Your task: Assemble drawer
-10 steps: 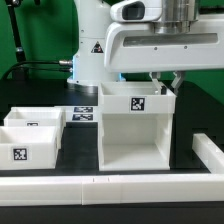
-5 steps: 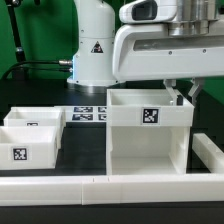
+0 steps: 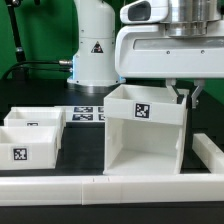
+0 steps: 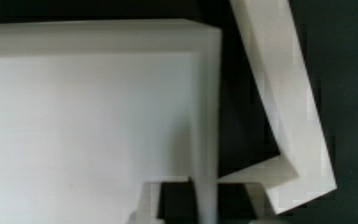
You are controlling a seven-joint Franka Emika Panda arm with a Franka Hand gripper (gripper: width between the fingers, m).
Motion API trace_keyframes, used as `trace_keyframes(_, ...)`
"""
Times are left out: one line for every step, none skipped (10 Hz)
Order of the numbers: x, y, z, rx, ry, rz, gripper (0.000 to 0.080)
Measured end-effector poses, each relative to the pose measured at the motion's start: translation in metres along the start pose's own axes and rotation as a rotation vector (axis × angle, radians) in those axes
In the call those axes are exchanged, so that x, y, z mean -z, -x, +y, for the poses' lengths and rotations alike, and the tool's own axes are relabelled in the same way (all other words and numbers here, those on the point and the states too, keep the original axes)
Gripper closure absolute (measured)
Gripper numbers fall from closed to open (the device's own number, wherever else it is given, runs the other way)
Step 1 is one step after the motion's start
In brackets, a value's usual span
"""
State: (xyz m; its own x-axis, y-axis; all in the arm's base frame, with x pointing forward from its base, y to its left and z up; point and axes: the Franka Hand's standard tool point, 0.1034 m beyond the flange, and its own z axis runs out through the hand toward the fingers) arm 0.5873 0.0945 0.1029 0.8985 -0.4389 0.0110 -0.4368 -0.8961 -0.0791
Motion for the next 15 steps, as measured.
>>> trace_keyframes(0.000,-0.004,0.000,-0.122,-0.015,0.009,0.0762)
trace_keyframes(0.001,-0.007,-0.001,-0.170,-0.017,0.014,0.0762)
trace_keyframes(0.002,-0.007,-0.003,-0.188,-0.021,0.017,0.0762)
trace_keyframes(0.002,-0.006,-0.004,-0.245,-0.028,0.012,0.0762)
trace_keyframes(0.002,-0.006,-0.006,-0.313,-0.034,0.007,0.0762)
trace_keyframes(0.002,-0.005,-0.007,-0.355,-0.037,0.004,0.0762)
trace_keyframes(0.002,-0.005,-0.007,-0.371,-0.038,0.004,0.0762)
trace_keyframes(0.001,-0.005,-0.007,-0.469,-0.048,0.001,0.0762)
trace_keyframes(0.000,-0.008,-0.005,-0.578,-0.058,0.004,0.0761)
trace_keyframes(0.000,-0.011,-0.003,-0.692,-0.063,0.001,0.0761)
trace_keyframes(0.000,-0.016,-0.002,-0.787,-0.067,-0.001,0.0761)
trace_keyframes(0.000,-0.020,-0.001,-0.842,-0.077,-0.008,0.0761)
trace_keyframes(0.000,-0.018,-0.004,-0.883,-0.081,-0.013,0.0760)
trace_keyframes(0.001,-0.017,-0.005,-0.872,-0.081,-0.012,0.0760)
trace_keyframes(0.001,-0.017,-0.005,-0.870,-0.081,-0.013,0.0760)
